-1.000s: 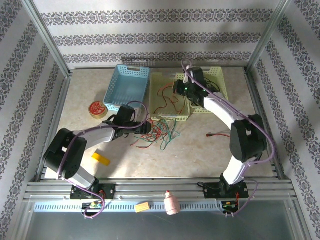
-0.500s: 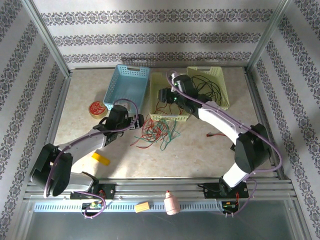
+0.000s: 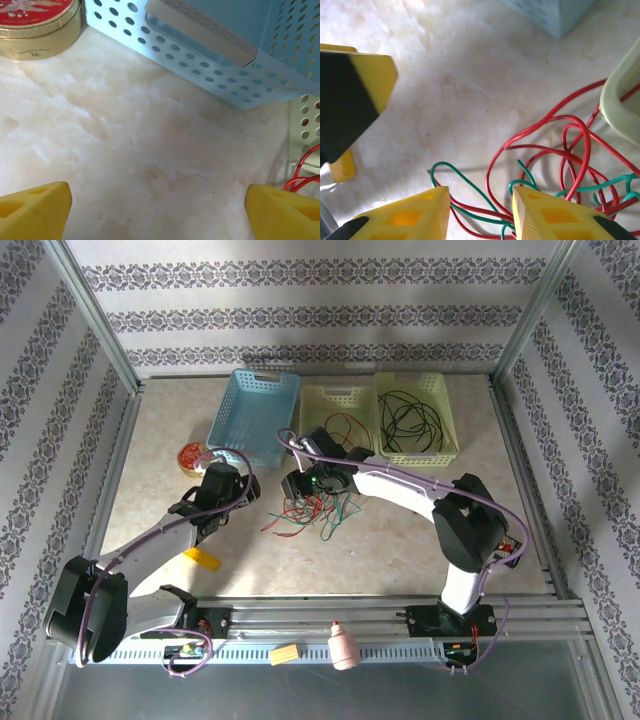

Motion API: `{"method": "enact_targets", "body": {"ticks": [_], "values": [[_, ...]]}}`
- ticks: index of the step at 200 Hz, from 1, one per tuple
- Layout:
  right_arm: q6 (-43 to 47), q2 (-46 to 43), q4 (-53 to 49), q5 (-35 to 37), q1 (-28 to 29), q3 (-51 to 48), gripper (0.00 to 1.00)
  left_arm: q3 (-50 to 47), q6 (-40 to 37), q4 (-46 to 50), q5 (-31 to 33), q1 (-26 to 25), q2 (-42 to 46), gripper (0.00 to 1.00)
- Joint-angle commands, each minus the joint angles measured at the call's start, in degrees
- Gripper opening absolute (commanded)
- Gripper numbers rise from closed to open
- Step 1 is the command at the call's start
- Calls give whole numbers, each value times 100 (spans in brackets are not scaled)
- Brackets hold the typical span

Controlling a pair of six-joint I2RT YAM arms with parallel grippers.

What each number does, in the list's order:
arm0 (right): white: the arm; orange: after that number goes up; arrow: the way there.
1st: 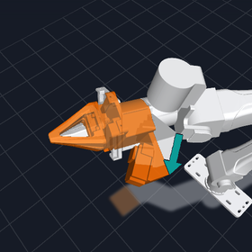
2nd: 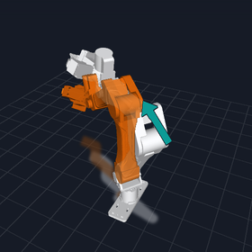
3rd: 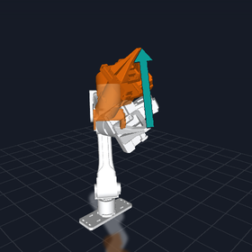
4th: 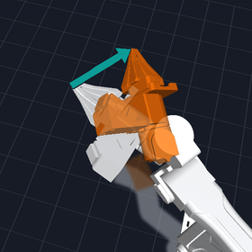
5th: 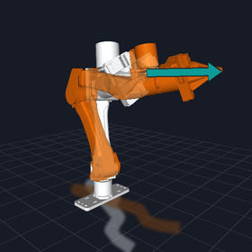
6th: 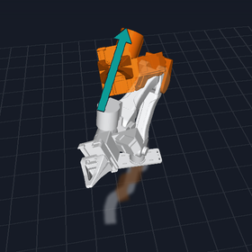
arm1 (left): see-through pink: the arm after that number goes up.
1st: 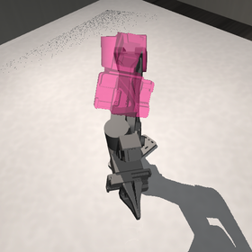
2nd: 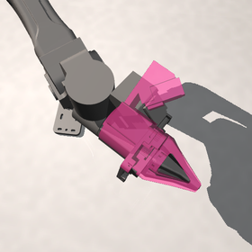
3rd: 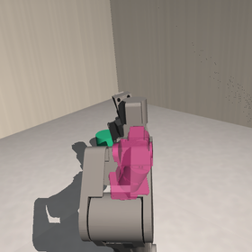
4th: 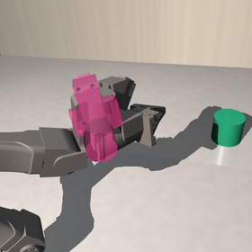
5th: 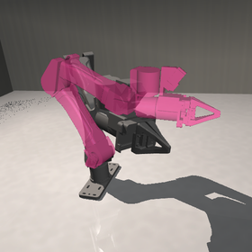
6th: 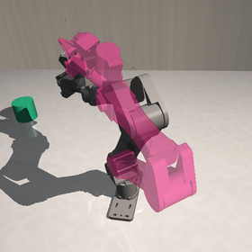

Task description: Untangle the cables

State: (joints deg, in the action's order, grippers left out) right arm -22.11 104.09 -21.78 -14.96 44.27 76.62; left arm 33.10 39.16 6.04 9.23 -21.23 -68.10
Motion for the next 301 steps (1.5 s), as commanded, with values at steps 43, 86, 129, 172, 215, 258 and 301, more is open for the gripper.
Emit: {"method": "enact_targets", "body": {"ticks": [43, 86, 129, 172, 215, 258, 301], "values": [[36, 474, -740, -156, -118, 718, 41, -34, -122, -18, -107, 67, -61, 90], [18, 862, -837, -186, -72, 1175, 42, -27, -169, -71, -162, 65, -101, 90], [-32, 1146, -1107, 166, -79, 1435, 42, -100, -206, -39, -124, 67, 41, 90], [-28, 1353, -1221, 481, -58, 1580, 42, -210, -172, -200, -142, 73, 118, 90], [74, 1605, -1182, 634, 70, 1828, 42, -250, -178, -270, -230, 71, 86, 90], [54, 1883, -1182, 693, 117, 2030, 41, -289, -154, -262, -233, 84, 140, 90], [-28, 2010, -1030, 730, 137, 2071, 32, -268, -240, -216, -255, 84, 156, 90]]}}
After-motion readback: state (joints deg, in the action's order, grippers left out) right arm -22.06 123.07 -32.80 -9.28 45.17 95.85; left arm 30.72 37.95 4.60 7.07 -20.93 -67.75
